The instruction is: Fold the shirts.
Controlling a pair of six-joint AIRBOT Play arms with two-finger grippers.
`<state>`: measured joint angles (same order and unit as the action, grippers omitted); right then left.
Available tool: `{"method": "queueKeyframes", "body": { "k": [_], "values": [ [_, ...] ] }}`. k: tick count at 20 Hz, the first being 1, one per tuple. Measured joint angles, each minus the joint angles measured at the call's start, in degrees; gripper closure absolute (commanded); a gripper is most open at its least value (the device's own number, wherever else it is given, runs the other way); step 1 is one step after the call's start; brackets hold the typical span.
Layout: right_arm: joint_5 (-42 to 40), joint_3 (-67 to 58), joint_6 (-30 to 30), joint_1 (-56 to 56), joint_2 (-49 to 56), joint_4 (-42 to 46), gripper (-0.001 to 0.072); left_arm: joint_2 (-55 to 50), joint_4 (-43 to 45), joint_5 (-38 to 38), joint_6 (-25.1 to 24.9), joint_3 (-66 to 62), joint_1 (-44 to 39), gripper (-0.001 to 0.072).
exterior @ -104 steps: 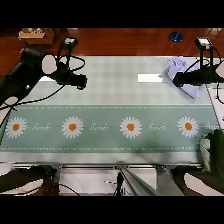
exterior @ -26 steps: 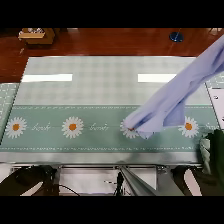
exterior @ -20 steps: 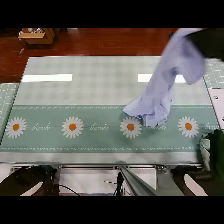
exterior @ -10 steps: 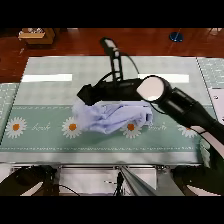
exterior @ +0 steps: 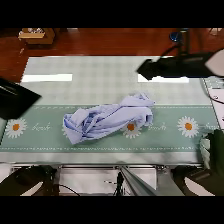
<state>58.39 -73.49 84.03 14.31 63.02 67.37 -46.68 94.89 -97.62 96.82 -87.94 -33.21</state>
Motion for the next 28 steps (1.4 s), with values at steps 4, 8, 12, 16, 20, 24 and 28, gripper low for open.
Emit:
{"method": "queueKeyframes", "body": {
  "k": [4,8,12,16,20,24,28],
  "values": [
    [12.26,1.11,-3.63,-15.98,-2.27,8.09,0.0219,0.26,0.70,4.52,0.00,20.13,0.07,-0.0013],
    [16.15,5.79,-6.34,-26.62,-2.91,7.08,0.0219,0.22,0.28,12.04,2.16,34.40,0.39,-0.0013],
    [16.57,12.17,-8.70,-30.05,-3.08,4.74,0.0218,-0.09,-3.78,18.01,4.09,42.47,7.02,-0.0013],
    [15.06,17.07,-10.40,-30.88,-3.08,2.86,0.0219,-0.63,-13.18,22.99,3.69,45.83,21.51,-0.0013],
    [13.31,19.21,-11.21,-31.15,-3.08,2.01,0.0218,-4.85,-24.09,25.75,-0.15,46.77,31.80,-0.0013],
    [12.46,19.85,-11.65,-31.19,-3.08,1.79,0.0218,-12.44,-29.27,26.69,-2.32,47.06,34.34,-0.0013],
    [12.20,20.02,-11.85,-31.19,-3.08,1.75,0.0218,-18.82,-31.10,28.15,-3.30,47.06,34.77,0.0248]
  ]
}}
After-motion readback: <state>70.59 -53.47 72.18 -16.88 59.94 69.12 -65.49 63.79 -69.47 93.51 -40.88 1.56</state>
